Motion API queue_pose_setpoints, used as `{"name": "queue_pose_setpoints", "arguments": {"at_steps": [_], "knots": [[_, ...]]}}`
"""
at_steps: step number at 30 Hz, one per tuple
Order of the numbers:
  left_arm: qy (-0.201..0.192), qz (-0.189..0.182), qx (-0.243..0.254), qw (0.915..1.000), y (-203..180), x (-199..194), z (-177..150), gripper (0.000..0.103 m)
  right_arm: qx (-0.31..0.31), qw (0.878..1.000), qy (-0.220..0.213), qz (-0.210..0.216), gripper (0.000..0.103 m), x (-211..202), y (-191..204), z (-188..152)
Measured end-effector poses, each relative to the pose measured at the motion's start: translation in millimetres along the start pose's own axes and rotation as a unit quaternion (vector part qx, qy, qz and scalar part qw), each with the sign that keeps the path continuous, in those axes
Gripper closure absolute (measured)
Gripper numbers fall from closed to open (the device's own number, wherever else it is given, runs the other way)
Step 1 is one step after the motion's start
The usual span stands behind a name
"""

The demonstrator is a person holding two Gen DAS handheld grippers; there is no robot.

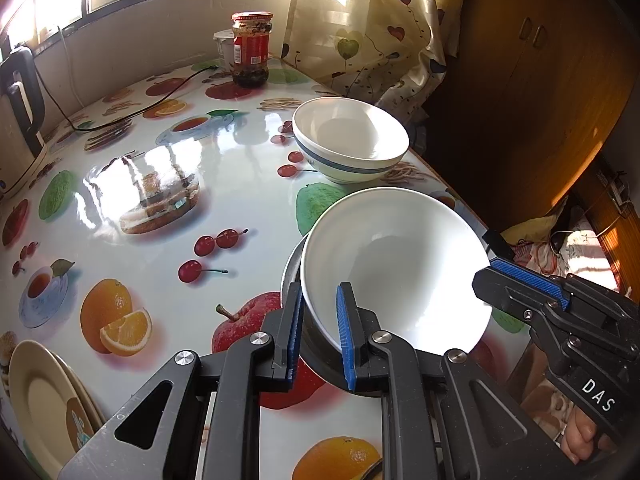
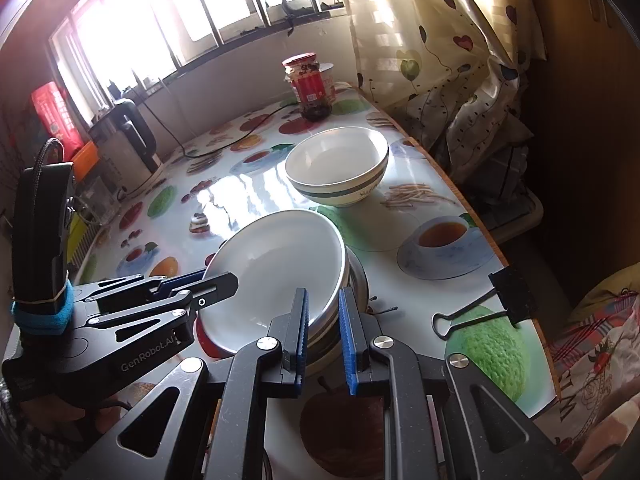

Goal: Organize plates and bowls
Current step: 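Hold the white bowl seated in the steel bowl with both grippers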

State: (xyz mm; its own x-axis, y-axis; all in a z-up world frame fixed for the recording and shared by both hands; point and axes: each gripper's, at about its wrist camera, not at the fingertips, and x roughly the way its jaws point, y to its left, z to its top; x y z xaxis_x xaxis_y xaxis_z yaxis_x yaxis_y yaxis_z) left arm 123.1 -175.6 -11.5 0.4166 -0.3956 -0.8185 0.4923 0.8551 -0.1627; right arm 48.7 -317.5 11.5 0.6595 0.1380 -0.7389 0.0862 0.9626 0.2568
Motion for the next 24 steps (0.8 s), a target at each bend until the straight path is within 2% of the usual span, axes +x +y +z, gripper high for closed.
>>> {"name": "queue_pose_setpoints", "arguments": {"at_steps": [24], "knots": [[0.001, 0.005, 0.007, 1.0, -3.5, -0.7, 0.8, 0.086, 0.002, 1.0, 0.001, -0.002, 0.087, -1.8, -1.9, -0.8]]}}
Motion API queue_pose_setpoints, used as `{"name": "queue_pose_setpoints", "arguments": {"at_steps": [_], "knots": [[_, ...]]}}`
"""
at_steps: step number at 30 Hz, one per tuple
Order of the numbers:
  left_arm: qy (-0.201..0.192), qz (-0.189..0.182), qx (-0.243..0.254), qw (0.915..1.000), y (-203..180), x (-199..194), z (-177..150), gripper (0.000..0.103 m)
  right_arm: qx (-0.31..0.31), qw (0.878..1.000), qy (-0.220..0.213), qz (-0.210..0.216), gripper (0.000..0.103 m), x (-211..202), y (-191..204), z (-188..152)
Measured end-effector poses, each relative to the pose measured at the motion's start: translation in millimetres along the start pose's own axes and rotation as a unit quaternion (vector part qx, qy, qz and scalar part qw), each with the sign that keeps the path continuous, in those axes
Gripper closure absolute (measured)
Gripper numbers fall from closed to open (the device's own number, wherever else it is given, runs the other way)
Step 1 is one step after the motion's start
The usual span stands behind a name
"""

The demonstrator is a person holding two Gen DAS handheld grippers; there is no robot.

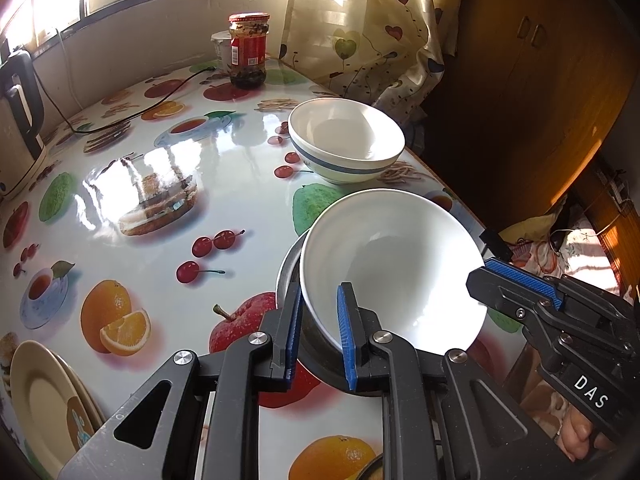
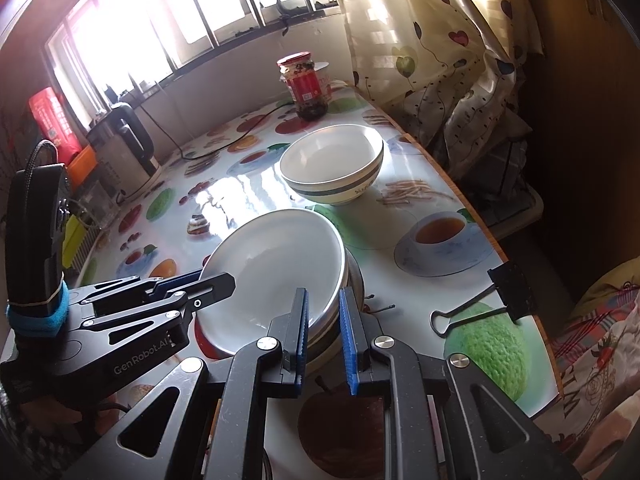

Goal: Organize plates and bowls
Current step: 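Hold the white bowl seated in the steel bowl with both grippers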

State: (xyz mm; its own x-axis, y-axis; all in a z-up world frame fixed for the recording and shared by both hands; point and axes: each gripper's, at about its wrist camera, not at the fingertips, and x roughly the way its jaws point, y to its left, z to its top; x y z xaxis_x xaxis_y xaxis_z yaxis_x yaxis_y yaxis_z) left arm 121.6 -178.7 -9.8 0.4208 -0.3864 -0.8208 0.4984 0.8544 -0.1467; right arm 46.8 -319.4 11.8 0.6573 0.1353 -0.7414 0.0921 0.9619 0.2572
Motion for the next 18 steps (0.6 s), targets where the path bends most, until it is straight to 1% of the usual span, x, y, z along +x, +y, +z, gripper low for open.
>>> {"name": "queue_pose_setpoints", "arguments": {"at_steps": [15, 18], "knots": [[0.001, -0.001, -0.004, 1.0, 1.8, 1.0, -0.4, 0.086, 0.003, 1.0, 0.001, 0.0, 0.085, 0.3, 2.4, -1.8], [0.001, -0.001, -0.004, 1.0, 1.9, 1.1, -0.4, 0.084, 0.003, 1.0, 0.001, 0.001, 0.085, 1.7, 2.0, -1.1]]}}
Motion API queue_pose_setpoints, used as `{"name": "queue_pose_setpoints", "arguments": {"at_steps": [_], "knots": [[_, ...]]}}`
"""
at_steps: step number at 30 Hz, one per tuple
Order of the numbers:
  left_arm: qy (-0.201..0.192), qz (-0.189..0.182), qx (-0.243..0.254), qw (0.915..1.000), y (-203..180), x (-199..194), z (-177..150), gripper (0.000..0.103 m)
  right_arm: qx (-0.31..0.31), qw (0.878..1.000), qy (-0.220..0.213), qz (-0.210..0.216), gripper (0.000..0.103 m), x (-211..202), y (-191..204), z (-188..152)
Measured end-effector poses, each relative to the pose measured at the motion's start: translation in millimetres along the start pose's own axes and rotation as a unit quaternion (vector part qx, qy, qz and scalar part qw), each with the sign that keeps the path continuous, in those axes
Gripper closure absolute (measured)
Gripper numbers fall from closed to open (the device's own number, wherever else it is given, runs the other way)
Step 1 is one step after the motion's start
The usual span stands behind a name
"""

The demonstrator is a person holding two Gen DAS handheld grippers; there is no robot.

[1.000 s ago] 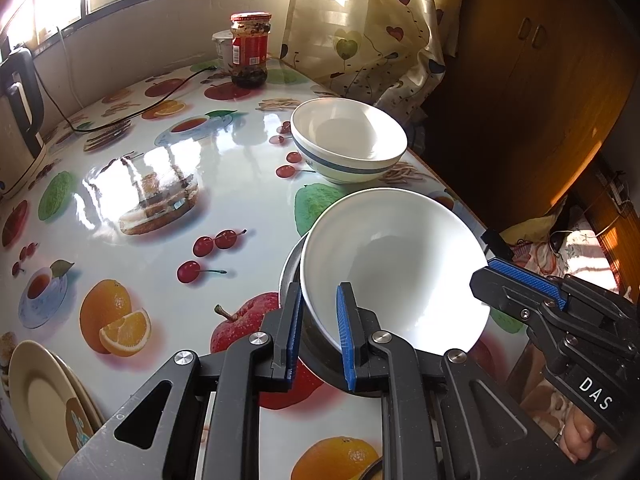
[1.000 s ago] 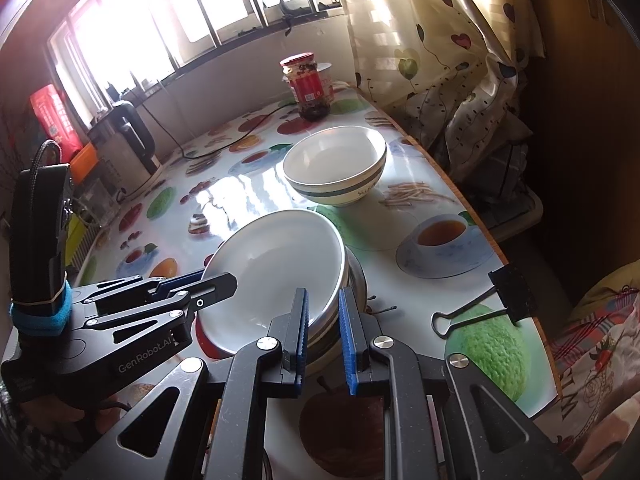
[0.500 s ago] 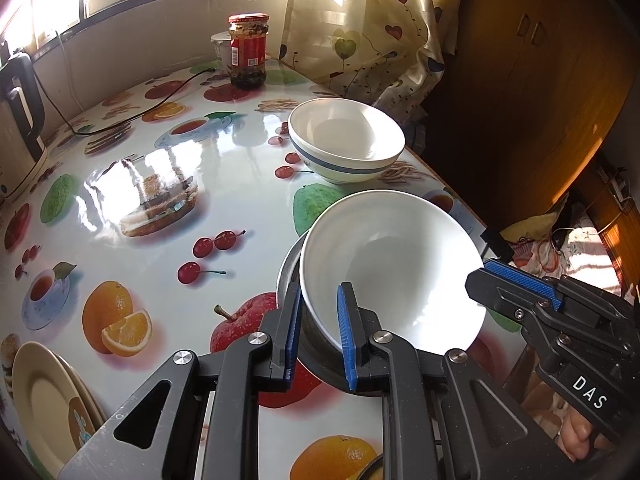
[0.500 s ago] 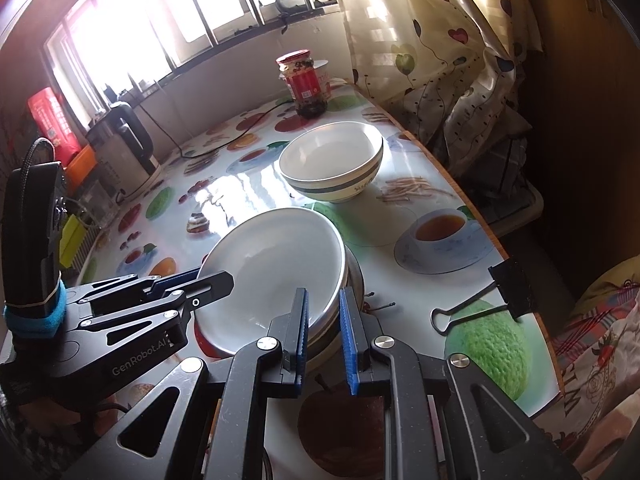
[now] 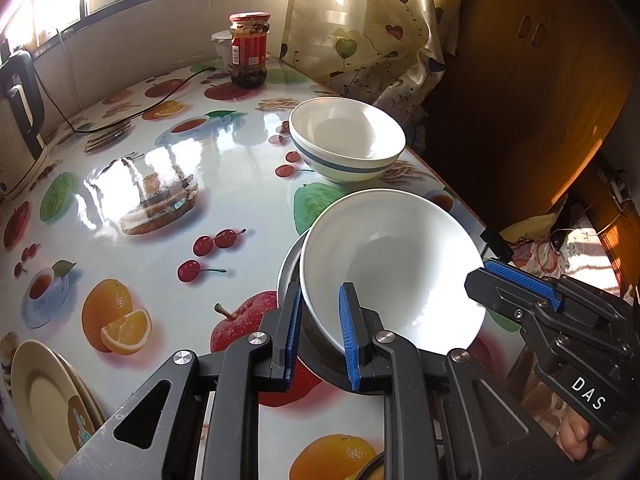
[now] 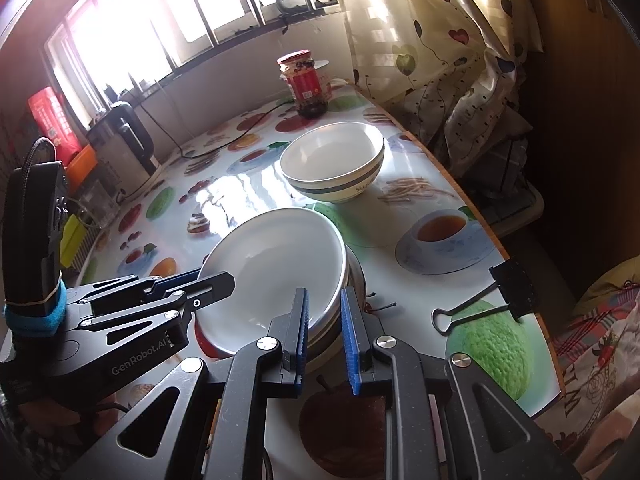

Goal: Organize plates and bowls
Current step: 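Hold the white bowl seated in the steel bowl with both grippers, then open both grippers and release the white bowl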

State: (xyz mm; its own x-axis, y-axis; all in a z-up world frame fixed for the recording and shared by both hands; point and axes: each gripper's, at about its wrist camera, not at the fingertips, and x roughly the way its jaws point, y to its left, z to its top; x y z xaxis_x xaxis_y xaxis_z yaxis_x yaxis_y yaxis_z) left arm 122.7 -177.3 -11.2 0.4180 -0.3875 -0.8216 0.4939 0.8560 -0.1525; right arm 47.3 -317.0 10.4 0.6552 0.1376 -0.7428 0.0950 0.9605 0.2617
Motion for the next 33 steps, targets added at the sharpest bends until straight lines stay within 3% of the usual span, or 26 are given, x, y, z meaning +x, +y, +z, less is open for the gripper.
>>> {"name": "queue_pose_setpoints", "arguments": {"at_steps": [13, 24, 30, 33], "knots": [[-0.002, -0.003, 0.003, 1.0, -0.5, -1.9, -0.2, 0.084, 0.002, 1.0, 0.0, -0.001, 0.085, 0.9, -2.2, 0.6], [-0.01, -0.006, -0.005, 0.9999, 8.3, -8.1, 3.5, 0.083, 0.012, 1.0, -0.008, -0.003, 0.073, -1.9, -10.4, 2.3], [-0.013, -0.009, -0.008, 0.9998, 17.0, -10.7, 9.4, 0.081, 0.014, 1.0, -0.012, -0.006, 0.072, -2.7, -12.6, 7.4], [-0.02, -0.007, -0.015, 0.9997, 24.3, -12.5, 17.1, 0.074, 0.014, 1.0, -0.018, -0.01, 0.072, -3.9, -15.0, 14.3]]}}
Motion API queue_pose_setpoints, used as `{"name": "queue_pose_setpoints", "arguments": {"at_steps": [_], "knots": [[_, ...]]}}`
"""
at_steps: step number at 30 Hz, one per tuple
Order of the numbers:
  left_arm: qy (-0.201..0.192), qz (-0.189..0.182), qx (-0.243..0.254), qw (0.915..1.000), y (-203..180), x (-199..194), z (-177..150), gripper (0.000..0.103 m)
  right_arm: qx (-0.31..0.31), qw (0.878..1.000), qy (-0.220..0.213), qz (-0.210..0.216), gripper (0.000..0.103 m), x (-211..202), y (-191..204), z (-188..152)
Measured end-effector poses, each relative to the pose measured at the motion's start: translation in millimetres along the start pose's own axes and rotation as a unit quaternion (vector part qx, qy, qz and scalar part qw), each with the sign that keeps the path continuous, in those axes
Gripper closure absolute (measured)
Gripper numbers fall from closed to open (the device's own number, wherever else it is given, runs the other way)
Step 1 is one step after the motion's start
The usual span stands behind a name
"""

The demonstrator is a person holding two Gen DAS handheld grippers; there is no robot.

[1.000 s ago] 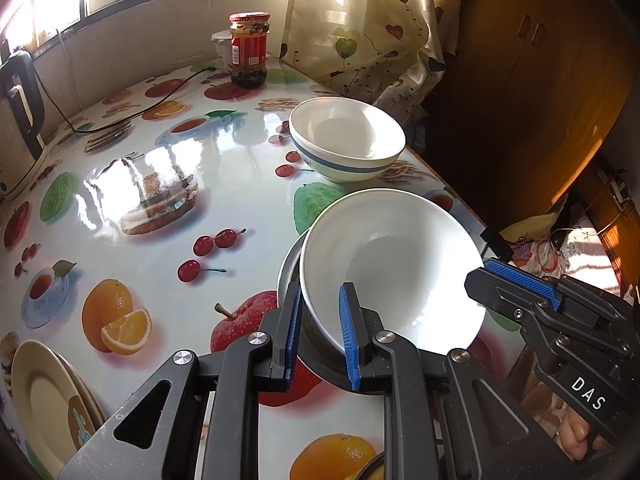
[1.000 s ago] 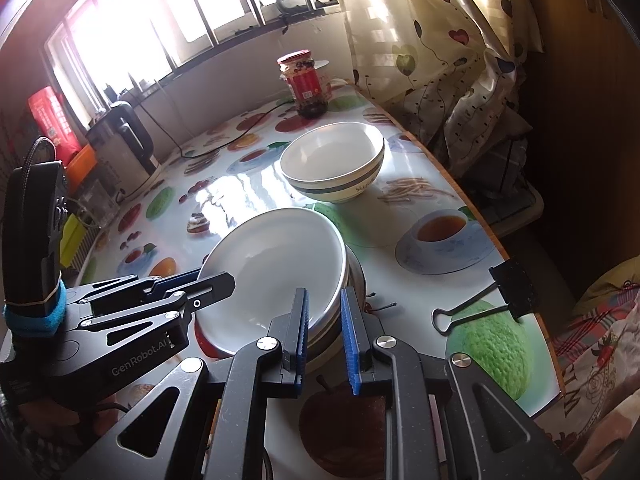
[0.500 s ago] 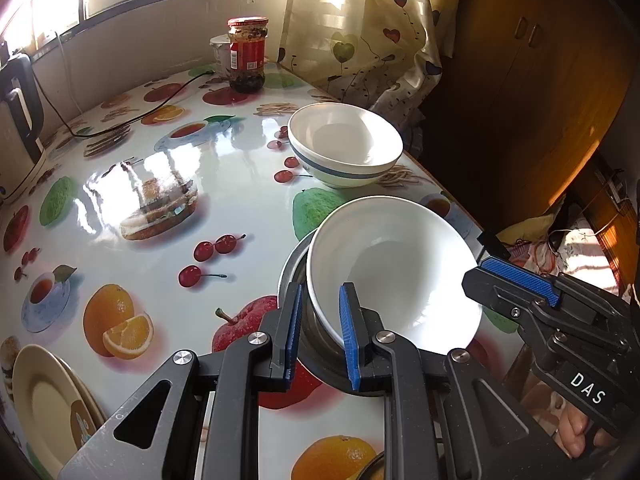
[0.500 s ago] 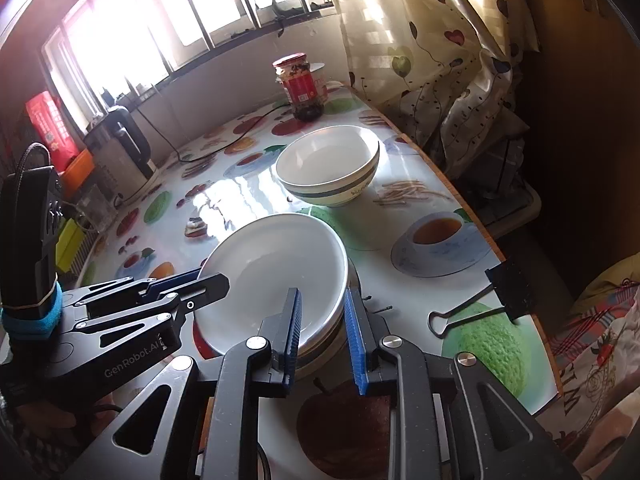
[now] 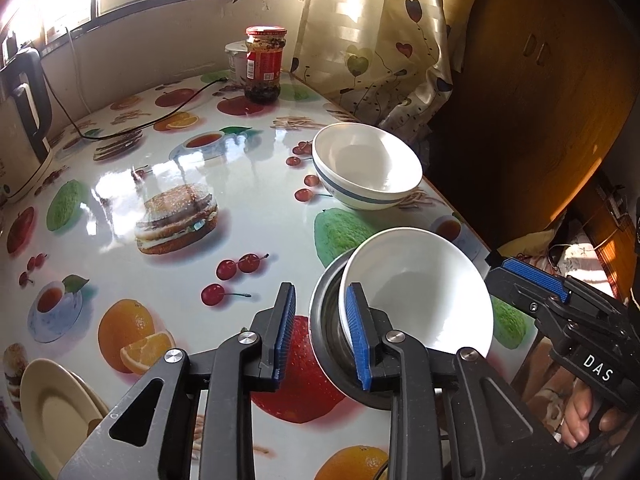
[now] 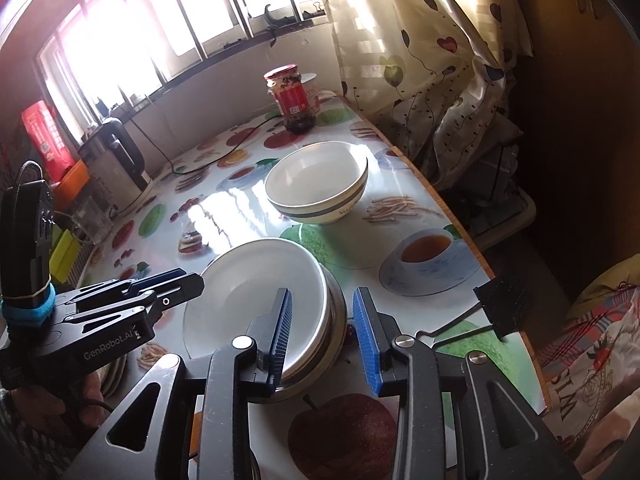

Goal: Organize plates and bowls
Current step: 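Open both grippers and release the white bowl, then move both grippers to the rim of the blue-striped white bowl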

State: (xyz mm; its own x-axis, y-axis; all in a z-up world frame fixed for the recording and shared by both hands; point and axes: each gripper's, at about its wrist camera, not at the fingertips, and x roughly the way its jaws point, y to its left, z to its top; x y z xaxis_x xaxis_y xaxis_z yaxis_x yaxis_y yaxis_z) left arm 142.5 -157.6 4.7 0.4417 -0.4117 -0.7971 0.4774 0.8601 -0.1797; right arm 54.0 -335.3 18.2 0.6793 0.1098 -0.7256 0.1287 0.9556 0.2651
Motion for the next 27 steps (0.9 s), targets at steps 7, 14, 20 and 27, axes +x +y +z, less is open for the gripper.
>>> {"name": "queue_pose_setpoints", "arguments": {"at_steps": [7, 14, 20, 27], "knots": [[-0.014, 0.0, -0.012, 0.9998, 16.3, -1.7, 22.3, 0.073, -0.003, 1.0, -0.019, -0.009, 0.072, -1.1, -7.1, 20.0], [-0.018, -0.001, -0.011, 0.9998, 22.3, 6.2, 37.1, 0.073, 0.001, 1.0, -0.019, -0.014, 0.072, 7.2, -17.5, 32.8], [-0.015, -0.01, -0.005, 0.9998, 24.1, 18.4, 53.3, 0.073, 0.003, 1.0, -0.024, -0.014, 0.072, 14.6, -24.1, 46.3], [-0.014, -0.02, 0.0, 0.9997, 25.3, 32.9, 75.4, 0.073, 0.012, 1.0, -0.021, -0.009, 0.072, 29.6, -33.9, 63.0]]}}
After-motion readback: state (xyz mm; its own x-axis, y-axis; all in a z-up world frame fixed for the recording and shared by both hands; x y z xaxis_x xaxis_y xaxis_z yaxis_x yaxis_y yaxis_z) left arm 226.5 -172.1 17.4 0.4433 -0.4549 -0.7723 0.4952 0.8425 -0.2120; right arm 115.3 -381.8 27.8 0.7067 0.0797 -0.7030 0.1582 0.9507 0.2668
